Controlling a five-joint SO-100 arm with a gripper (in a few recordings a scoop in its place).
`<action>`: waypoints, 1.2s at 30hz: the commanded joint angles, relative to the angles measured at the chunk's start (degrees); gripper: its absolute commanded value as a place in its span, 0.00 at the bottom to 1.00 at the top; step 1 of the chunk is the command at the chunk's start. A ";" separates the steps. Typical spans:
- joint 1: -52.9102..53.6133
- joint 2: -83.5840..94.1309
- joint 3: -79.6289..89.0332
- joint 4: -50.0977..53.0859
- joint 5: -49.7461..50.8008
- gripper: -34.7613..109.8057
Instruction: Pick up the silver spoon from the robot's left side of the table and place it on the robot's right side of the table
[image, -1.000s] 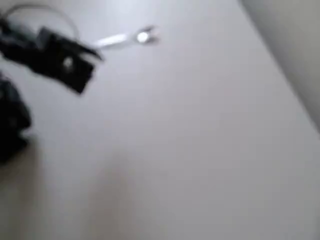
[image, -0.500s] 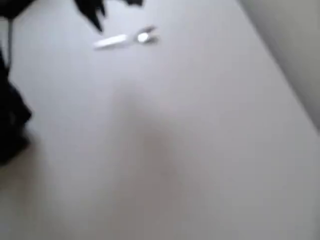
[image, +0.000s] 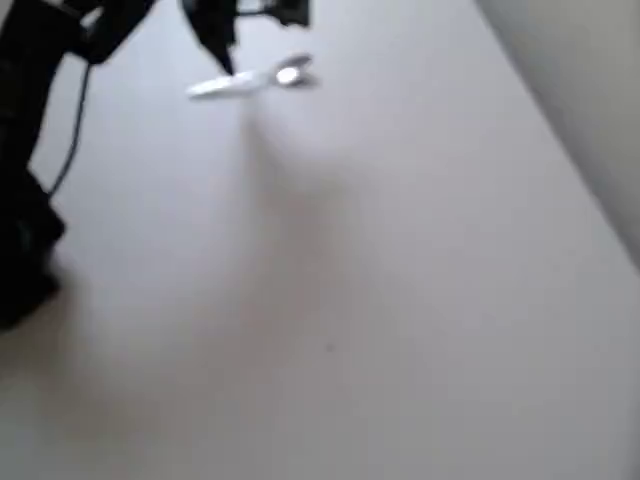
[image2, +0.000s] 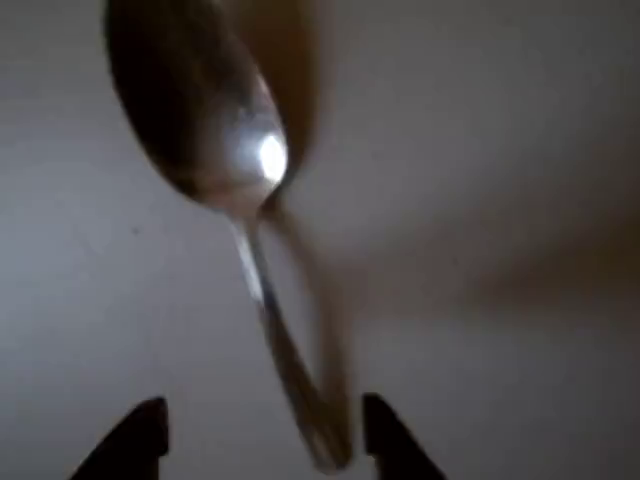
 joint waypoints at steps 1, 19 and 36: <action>1.76 0.53 -3.96 -0.09 -1.23 0.41; 3.25 -10.28 -16.44 1.05 0.44 0.34; 3.16 -15.21 -26.37 0.62 2.99 0.29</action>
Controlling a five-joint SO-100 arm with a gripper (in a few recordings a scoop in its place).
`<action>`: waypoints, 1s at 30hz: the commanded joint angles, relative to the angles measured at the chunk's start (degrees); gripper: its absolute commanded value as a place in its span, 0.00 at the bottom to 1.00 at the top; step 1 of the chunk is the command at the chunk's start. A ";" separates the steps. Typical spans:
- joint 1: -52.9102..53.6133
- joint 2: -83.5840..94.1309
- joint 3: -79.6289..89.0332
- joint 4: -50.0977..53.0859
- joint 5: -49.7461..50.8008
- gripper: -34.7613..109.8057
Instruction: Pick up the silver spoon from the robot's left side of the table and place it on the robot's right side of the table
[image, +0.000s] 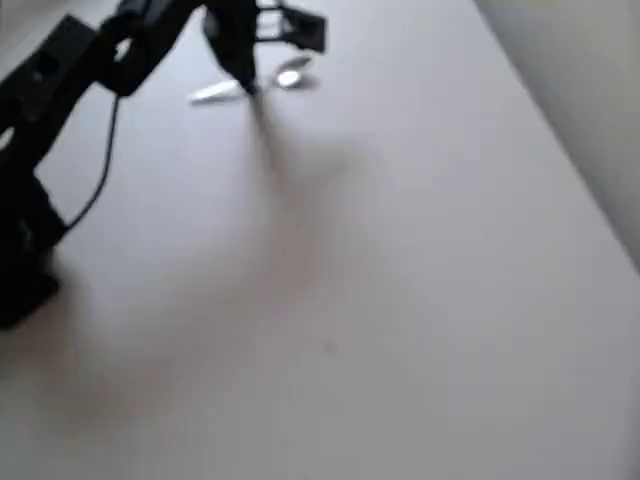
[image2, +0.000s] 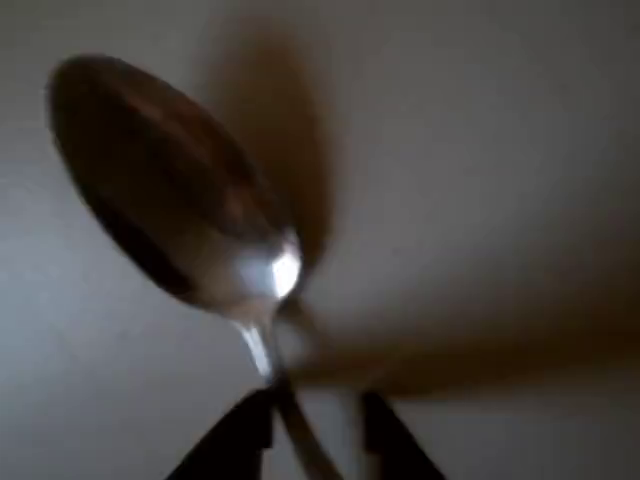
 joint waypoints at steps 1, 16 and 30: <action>1.14 0.70 -5.62 0.18 1.49 0.28; 1.41 -0.62 -6.50 0.35 2.02 0.33; 1.76 2.64 -6.50 0.88 1.32 0.35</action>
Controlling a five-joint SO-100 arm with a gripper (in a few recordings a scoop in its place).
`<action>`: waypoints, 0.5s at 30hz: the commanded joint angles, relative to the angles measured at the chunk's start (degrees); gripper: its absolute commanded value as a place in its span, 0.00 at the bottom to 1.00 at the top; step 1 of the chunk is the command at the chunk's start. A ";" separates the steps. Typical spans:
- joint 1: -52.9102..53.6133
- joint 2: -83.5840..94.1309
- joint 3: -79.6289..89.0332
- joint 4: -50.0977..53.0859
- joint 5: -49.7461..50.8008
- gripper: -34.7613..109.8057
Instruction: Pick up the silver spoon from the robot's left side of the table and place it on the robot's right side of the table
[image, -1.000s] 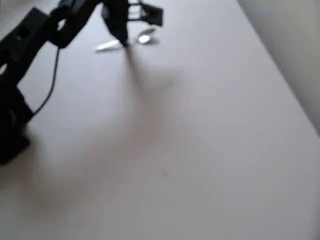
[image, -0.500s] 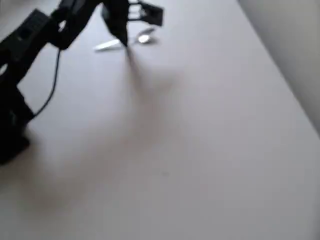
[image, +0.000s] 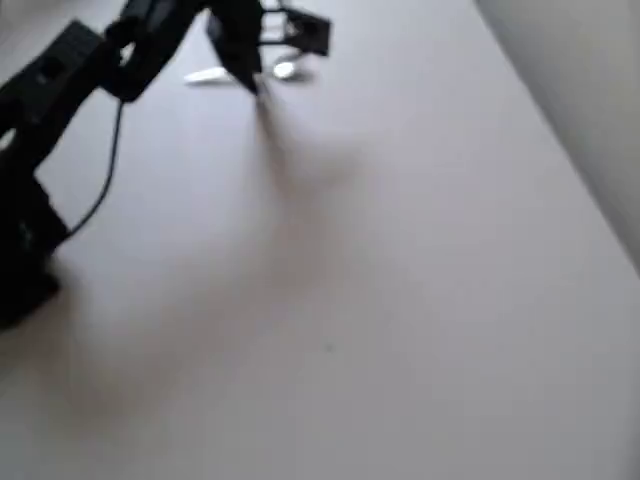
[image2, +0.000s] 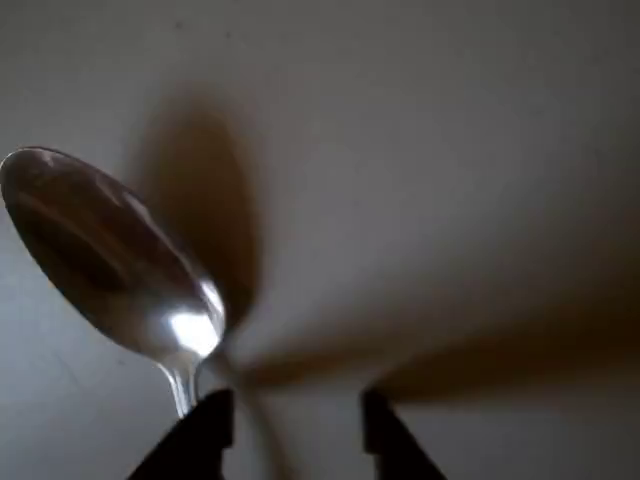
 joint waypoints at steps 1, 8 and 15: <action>0.62 4.92 -3.87 0.70 -0.18 0.35; 0.18 9.14 -3.34 0.97 0.09 0.36; -1.14 15.21 1.23 1.14 0.44 0.36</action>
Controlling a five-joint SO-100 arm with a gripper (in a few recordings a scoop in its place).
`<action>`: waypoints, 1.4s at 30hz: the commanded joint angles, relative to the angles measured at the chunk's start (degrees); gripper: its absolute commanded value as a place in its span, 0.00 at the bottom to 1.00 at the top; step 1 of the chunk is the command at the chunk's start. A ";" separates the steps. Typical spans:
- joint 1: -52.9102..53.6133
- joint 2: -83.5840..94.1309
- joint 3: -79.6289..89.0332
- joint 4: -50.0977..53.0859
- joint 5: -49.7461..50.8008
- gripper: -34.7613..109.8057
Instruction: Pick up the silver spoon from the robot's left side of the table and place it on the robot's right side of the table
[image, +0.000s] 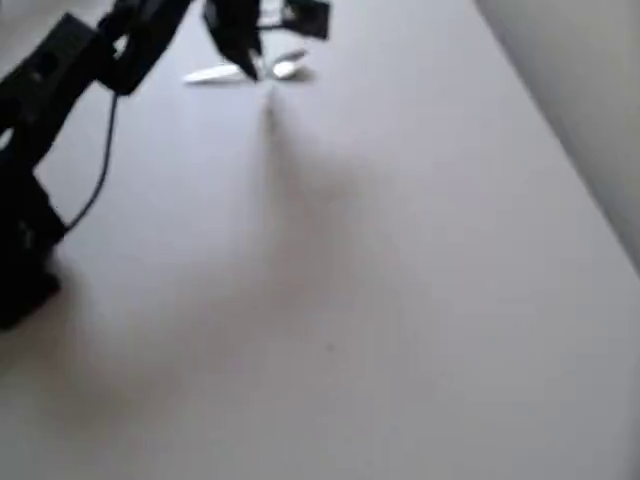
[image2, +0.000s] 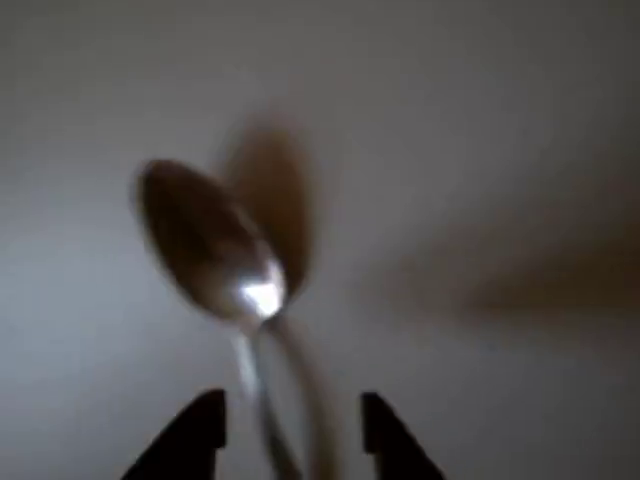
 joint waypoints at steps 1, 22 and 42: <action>-1.32 8.88 0.44 0.53 0.79 0.36; -4.57 -8.35 -7.56 0.09 1.85 0.32; -2.72 -1.58 -7.82 0.70 2.11 0.23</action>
